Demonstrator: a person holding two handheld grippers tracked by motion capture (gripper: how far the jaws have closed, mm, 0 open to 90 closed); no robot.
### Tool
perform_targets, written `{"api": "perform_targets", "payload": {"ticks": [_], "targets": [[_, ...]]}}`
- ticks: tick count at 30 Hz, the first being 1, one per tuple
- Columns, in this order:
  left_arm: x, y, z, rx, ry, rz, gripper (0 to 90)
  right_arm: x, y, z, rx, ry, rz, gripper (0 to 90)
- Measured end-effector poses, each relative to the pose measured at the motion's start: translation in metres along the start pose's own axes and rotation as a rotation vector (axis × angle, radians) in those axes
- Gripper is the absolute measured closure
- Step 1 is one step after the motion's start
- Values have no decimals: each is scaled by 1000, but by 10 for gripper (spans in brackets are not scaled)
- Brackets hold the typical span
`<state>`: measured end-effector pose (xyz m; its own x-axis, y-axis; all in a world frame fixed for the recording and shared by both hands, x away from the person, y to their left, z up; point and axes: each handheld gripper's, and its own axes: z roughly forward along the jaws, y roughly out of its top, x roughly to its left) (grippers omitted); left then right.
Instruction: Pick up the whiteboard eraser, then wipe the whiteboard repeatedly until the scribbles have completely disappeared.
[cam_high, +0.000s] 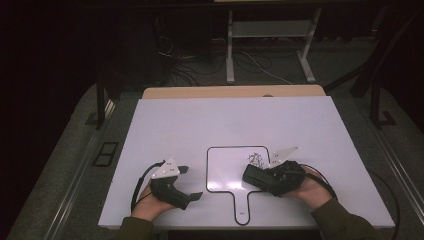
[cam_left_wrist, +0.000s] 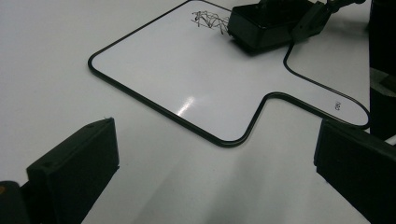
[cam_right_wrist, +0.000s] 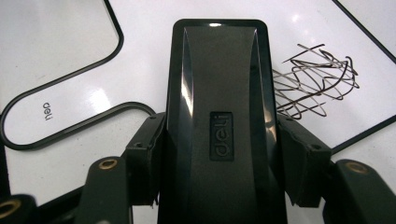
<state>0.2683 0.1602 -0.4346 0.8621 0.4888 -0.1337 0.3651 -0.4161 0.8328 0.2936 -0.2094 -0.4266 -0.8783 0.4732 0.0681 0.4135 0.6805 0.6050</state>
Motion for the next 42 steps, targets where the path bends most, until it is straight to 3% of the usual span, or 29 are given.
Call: {"api": "perform_targets", "payload": {"ticks": [16,32,42], "targets": [[1,0,0,-3,-1,1,0,-6,5,-12,-48,-20,25,385],[-1,2,0,-5,2,7,0,-17,25,-20,-99,-32,35,385],[-1,2,0,-3,2,10,0,-35,43,-13,-104,-40,45,384]]}}
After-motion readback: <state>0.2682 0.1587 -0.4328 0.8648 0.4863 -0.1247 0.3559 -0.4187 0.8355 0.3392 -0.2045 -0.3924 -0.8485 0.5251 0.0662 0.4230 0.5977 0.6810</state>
